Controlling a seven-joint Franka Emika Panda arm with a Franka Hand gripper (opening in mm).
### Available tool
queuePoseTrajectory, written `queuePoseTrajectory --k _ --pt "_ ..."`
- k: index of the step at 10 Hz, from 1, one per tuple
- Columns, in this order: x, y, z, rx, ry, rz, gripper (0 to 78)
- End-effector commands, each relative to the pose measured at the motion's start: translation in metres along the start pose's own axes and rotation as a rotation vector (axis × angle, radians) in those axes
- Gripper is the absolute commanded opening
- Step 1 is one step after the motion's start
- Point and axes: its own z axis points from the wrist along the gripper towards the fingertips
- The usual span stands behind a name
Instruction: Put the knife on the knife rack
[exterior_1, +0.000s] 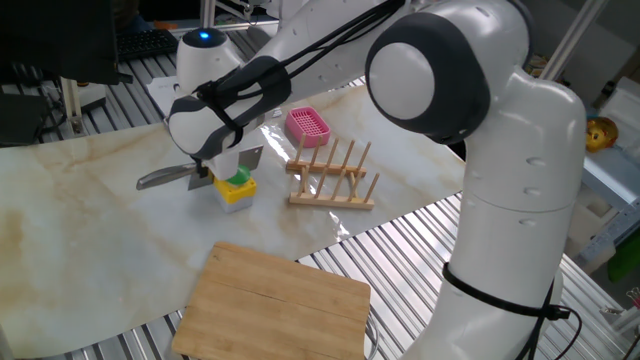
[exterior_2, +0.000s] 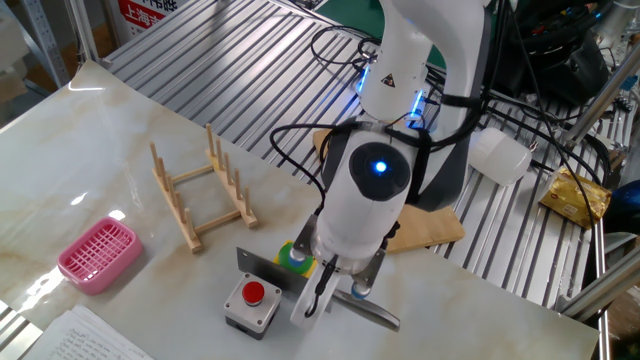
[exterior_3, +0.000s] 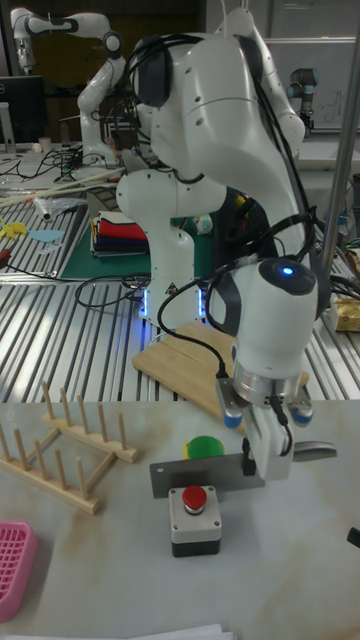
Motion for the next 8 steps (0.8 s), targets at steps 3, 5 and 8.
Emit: queuePoseTrajectory --k 3,5,8 --pt "-0.004 -0.006 -0.043 -0.010 0.001 -0.052 2.6" --pt "-0.008 -0.008 -0.061 -0.014 0.000 -0.079 2.6" --pt "-0.014 -0.013 -0.081 -0.029 -0.011 -0.164 2.6"
